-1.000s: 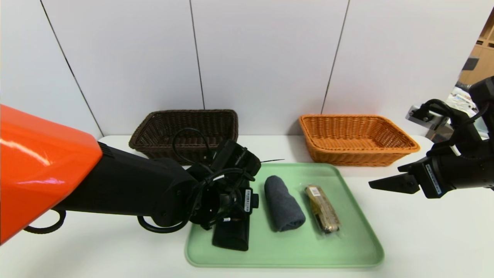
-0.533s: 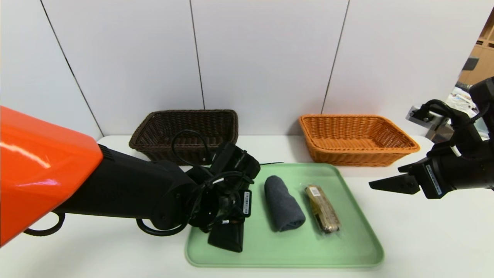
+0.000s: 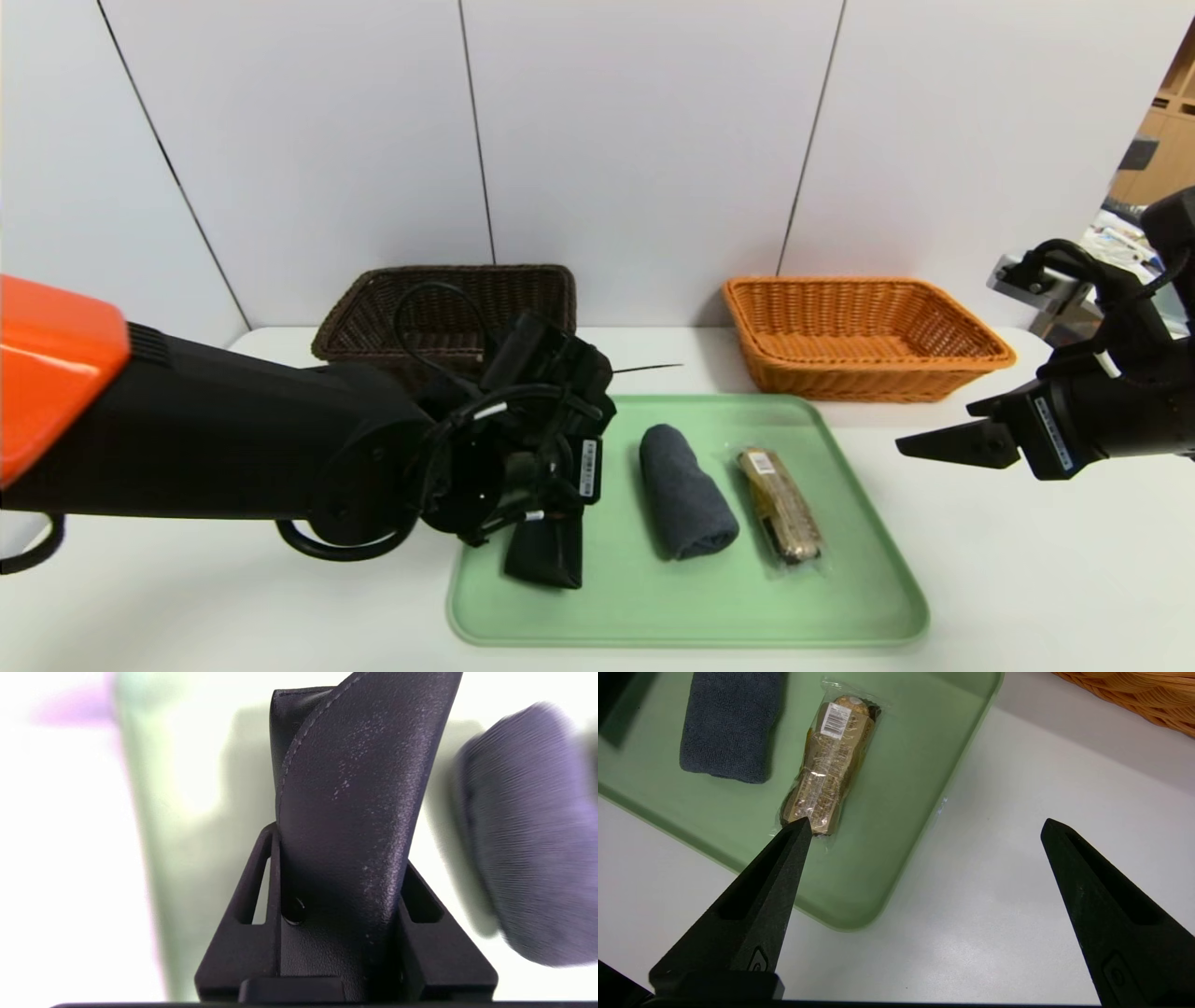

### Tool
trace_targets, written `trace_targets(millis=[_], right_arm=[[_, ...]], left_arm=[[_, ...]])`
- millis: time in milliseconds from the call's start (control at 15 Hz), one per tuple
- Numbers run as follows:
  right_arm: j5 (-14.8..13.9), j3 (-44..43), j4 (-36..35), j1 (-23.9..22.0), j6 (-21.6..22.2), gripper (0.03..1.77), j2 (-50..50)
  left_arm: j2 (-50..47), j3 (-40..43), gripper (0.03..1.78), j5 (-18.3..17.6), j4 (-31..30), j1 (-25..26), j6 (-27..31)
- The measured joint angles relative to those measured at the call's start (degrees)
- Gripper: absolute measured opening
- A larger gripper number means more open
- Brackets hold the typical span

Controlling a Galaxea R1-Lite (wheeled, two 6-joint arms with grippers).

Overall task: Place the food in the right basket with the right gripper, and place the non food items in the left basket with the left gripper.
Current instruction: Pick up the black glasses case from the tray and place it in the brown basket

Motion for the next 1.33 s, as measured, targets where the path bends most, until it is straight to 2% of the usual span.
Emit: trace_targets(millis=[200,467,800,1000,1200,1333], right_arm=[[0.0,0.0,0.1,-0.1,0.0,1.70,-0.2],[0.0,0.4,0.0,-0.2,-0.1,1.70,-0.4],[0.0,0.5,0.1,-0.6,-0.1,1.70,-0.5],[0.1,1.3,-0.1,-1.1,-0.1,1.70,-0.4],[0.3,1.7,-0.1,-1.2,-0.1,1.70,-0.3],[0.3,2.0,-0.2,-1.2,-0.1,1.70,-0.3]], left_arm=[[-4.8,-1.3,0.57,0.1,-0.1,3.4,8.6],[-7.0,-5.9,0.50,-1.4,-0.1,11.5,24.6],[-6.4,-10.9,0.46,-12.2,-0.4,21.1,44.4],[-6.0,-12.1,0.45,-19.5,-0.5,24.2,53.1],[-5.0,-12.6,0.45,-23.1,-1.5,26.2,62.7],[-3.7,-14.1,0.45,-24.1,-2.9,26.8,66.9]])
